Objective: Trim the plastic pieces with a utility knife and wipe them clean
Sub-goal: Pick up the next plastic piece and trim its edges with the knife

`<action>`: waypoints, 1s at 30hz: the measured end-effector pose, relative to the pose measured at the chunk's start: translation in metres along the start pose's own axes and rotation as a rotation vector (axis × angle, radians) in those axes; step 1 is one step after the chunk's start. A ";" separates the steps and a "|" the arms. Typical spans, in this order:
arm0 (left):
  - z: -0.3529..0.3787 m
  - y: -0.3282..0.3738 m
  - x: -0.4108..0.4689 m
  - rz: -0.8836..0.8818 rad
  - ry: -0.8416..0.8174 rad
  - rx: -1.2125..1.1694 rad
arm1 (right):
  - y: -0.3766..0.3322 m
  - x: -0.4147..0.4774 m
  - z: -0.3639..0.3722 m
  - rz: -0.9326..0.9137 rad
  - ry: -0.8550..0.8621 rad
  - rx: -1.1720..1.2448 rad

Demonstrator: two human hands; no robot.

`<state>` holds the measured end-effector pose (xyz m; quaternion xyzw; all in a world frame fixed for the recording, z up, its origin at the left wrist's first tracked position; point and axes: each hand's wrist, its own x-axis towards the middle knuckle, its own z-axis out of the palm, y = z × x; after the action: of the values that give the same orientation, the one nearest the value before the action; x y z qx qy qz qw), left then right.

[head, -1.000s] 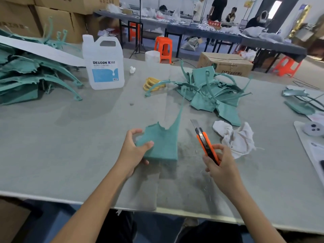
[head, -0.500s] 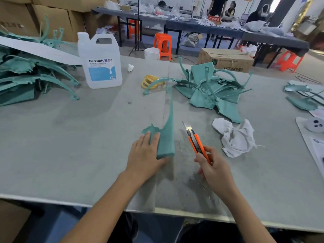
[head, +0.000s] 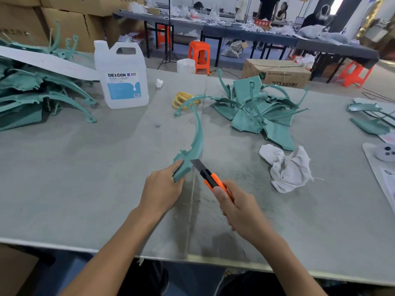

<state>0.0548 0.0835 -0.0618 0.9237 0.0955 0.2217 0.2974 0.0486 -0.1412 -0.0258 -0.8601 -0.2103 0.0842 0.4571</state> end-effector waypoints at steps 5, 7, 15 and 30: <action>-0.003 -0.004 0.002 0.007 0.001 -0.029 | -0.009 0.006 0.004 -0.048 -0.036 -0.027; -0.002 -0.006 0.004 0.006 0.003 -0.024 | -0.007 0.010 0.005 -0.065 -0.042 -0.044; -0.008 -0.010 0.000 0.023 0.000 -0.104 | 0.010 0.099 -0.017 -0.093 0.038 -0.333; -0.019 -0.018 0.011 -0.190 -0.040 -0.394 | -0.002 0.165 -0.016 -0.057 0.105 -0.129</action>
<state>0.0549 0.1109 -0.0550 0.8387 0.1312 0.1888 0.4937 0.2016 -0.0794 -0.0070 -0.8845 -0.2157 0.0124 0.4134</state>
